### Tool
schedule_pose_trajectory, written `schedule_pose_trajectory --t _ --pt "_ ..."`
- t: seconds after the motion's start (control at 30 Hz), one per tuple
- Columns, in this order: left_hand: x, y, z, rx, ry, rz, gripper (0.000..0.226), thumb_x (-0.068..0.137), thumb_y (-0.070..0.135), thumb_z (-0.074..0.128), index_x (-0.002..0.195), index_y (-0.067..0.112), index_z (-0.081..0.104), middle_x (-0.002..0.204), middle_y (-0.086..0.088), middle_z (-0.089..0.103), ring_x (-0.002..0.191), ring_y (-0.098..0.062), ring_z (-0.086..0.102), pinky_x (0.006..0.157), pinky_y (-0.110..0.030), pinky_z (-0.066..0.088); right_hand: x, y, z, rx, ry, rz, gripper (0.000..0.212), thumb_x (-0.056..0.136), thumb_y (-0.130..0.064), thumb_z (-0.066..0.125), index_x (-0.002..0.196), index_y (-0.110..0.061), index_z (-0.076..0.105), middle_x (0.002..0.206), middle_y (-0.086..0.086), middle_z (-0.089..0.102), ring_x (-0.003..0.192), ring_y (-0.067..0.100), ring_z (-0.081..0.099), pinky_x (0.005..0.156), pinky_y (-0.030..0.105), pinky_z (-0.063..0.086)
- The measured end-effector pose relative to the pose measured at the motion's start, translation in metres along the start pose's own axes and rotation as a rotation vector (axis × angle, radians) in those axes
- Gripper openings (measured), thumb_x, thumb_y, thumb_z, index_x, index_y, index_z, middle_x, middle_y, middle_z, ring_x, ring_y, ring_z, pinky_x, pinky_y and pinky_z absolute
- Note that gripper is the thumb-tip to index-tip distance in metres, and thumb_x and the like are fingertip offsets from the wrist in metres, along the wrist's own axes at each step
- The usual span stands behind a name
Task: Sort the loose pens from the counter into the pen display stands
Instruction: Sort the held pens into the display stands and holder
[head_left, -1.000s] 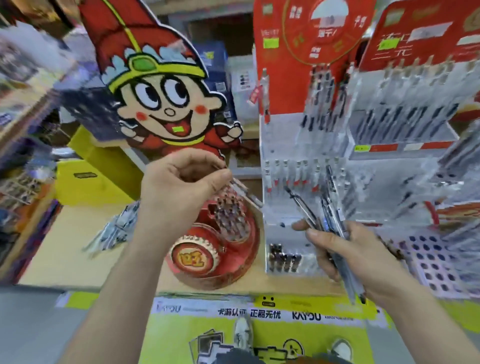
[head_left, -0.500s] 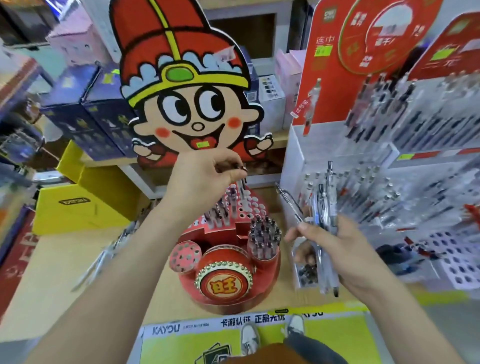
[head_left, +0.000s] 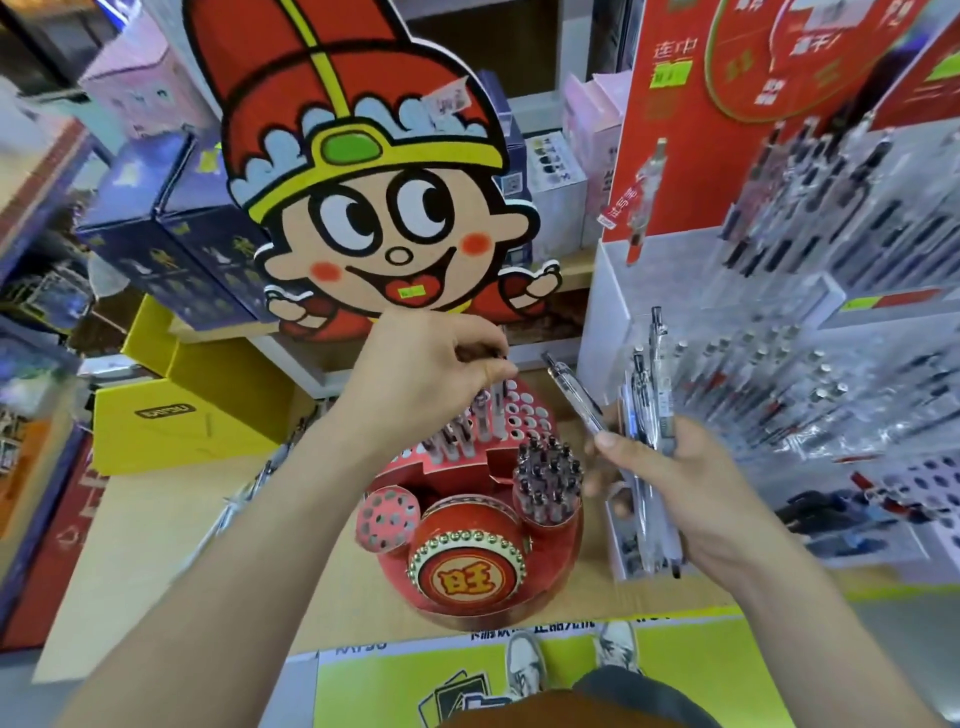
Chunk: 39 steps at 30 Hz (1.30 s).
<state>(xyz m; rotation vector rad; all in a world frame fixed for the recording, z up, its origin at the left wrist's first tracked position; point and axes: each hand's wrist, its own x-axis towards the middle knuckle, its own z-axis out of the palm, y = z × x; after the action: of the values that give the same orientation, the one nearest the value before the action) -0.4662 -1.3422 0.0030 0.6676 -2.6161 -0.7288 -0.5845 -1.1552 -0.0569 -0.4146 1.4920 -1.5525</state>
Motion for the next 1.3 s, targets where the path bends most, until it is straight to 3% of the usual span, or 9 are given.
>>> schedule_pose_trajectory --t 0.2,0.37,0.57,0.67,0.83,1.03,1.1,1.3 --pt "0.001 -0.006 0.005 -0.003 -0.037 -0.029 0.011 0.08 0.029 0.077 0.083 0.018 0.076 0.071 0.008 0.07 0.068 -0.005 0.064 0.065 -0.032 0.054 0.002 -0.001 0.005 0.033 0.02 -0.001 0.014 0.086 -0.006 0.063 0.099 -0.006 0.056 0.059 0.004 0.063 0.054 0.02 0.063 0.044 0.025 0.046" --pt "-0.001 -0.005 0.01 0.087 -0.151 -0.008 0.013 0.086 0.03 0.07 0.092 0.021 0.077 0.08 0.009 0.073 0.075 -0.004 0.066 0.071 -0.029 0.054 -0.002 -0.006 0.007 0.047 -0.014 -0.018 0.02 0.078 -0.017 0.064 0.094 -0.007 0.061 0.068 0.005 0.067 0.059 0.021 0.067 0.05 0.025 0.052" --pt "0.006 0.002 0.015 0.279 -0.132 -0.01 0.016 0.088 0.038 0.064 0.092 0.025 0.073 0.084 0.008 0.069 0.085 -0.012 0.059 0.076 -0.033 0.049 0.0 -0.003 0.013 0.126 0.002 0.017 0.016 0.082 -0.016 0.061 0.092 -0.005 0.058 0.072 0.014 0.069 0.058 0.021 0.065 0.048 0.026 0.051" --pt "0.006 -0.001 0.013 0.282 -0.116 -0.051 0.013 0.087 0.036 0.065 0.088 0.024 0.071 0.082 0.009 0.069 0.081 -0.012 0.061 0.074 -0.034 0.051 0.001 -0.001 0.014 0.145 0.017 0.026 0.005 0.09 -0.01 0.059 0.092 -0.005 0.059 0.076 0.016 0.069 0.059 0.021 0.064 0.049 0.027 0.052" --pt "0.002 0.0 0.006 0.173 -0.258 -0.097 0.013 0.081 0.021 0.069 0.092 0.025 0.075 0.09 0.01 0.072 0.075 -0.001 0.062 0.072 -0.025 0.054 0.004 0.001 0.013 0.132 0.023 0.022 0.003 0.091 -0.009 0.059 0.091 -0.006 0.06 0.078 0.015 0.068 0.061 0.02 0.065 0.052 0.028 0.055" --pt "-0.002 0.0 0.015 0.233 -0.16 -0.082 0.017 0.085 0.028 0.065 0.1 0.028 0.073 0.094 0.008 0.073 0.088 -0.013 0.066 0.078 -0.034 0.054 0.008 0.001 0.018 0.135 -0.002 0.041 0.014 0.082 -0.015 0.064 0.092 -0.006 0.06 0.066 0.008 0.064 0.06 0.022 0.066 0.052 0.029 0.056" --pt "-0.001 -0.001 0.014 0.327 -0.175 -0.042 0.019 0.086 0.031 0.064 0.103 0.029 0.071 0.096 0.009 0.073 0.09 -0.014 0.066 0.076 -0.035 0.054 0.009 -0.001 0.019 0.149 -0.018 0.05 0.018 0.078 -0.018 0.065 0.092 -0.007 0.061 0.068 0.01 0.065 0.061 0.023 0.066 0.052 0.028 0.055" --pt "0.003 0.001 0.01 0.273 -0.202 0.011 0.017 0.084 0.031 0.069 0.101 0.026 0.069 0.094 0.007 0.073 0.089 -0.018 0.065 0.074 -0.036 0.053 0.012 0.001 0.021 0.116 -0.012 0.03 0.015 0.081 -0.016 0.064 0.093 -0.007 0.061 0.063 0.008 0.064 0.062 0.02 0.065 0.054 0.027 0.055"
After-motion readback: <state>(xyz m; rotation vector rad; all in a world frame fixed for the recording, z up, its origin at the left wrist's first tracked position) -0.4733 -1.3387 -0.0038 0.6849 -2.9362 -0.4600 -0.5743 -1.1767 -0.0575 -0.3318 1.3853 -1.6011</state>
